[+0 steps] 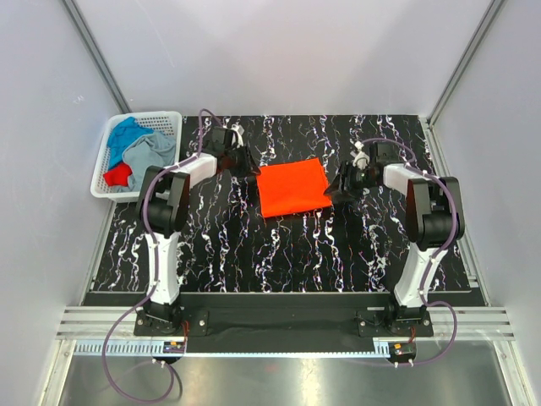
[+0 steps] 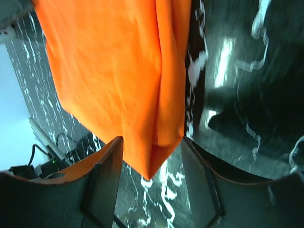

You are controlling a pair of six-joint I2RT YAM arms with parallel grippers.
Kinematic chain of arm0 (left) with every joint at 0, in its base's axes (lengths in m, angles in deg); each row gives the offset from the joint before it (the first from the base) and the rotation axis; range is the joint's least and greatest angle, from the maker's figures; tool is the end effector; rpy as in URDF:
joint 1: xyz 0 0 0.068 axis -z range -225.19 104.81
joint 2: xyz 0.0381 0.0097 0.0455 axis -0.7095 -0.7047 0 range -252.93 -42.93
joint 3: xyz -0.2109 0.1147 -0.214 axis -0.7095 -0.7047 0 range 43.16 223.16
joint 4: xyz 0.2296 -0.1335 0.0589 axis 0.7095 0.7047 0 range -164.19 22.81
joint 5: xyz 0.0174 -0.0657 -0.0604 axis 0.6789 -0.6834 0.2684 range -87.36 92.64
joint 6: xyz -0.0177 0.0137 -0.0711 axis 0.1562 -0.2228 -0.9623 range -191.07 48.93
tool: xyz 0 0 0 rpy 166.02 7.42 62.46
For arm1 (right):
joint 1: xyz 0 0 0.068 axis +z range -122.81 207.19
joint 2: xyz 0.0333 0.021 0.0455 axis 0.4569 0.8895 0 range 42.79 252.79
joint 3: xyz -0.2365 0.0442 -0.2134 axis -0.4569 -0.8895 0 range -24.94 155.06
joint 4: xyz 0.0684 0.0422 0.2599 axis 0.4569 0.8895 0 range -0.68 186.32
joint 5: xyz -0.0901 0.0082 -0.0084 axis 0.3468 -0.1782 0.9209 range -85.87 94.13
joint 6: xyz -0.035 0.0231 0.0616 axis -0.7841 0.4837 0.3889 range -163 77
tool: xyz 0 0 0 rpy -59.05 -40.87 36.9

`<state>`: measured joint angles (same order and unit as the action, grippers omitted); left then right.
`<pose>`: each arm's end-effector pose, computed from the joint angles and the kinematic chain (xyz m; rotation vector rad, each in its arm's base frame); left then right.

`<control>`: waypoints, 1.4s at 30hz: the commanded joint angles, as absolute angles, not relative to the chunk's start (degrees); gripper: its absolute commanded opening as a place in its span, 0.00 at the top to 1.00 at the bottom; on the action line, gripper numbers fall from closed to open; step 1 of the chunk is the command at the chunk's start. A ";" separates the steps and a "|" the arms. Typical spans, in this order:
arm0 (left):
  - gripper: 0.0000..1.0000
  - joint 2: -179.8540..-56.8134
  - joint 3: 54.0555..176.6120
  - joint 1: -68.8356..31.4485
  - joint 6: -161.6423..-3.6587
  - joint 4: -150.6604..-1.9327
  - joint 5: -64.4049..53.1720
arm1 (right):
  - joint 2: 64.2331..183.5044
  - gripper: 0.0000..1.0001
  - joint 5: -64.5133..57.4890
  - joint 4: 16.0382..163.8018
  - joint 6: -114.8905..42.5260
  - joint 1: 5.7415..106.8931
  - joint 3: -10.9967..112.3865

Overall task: Fold and stack the t-shirts
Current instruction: Fold the tshirt

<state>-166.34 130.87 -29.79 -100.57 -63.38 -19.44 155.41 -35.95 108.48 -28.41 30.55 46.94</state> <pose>0.5017 -0.1627 0.1791 -0.1118 2.4642 -0.8180 0.4322 0.0659 0.1763 0.0004 2.5629 1.0260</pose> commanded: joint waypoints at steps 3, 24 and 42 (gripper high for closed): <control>0.79 -169.31 135.36 -29.72 -100.86 -68.12 -24.07 | 151.50 0.44 -39.02 102.78 -27.36 30.88 42.13; 1.00 -173.27 139.32 -29.72 -107.71 -69.53 -26.87 | 153.18 0.92 -33.32 102.68 -24.98 30.79 35.71; 0.50 -150.34 128.79 -26.21 -102.36 -59.68 -20.90 | 148.00 0.73 -20.64 127.48 -22.70 30.44 52.49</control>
<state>-156.38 132.88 -28.64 -104.24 -58.95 -22.35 150.71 -21.04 123.63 -23.23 30.50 49.84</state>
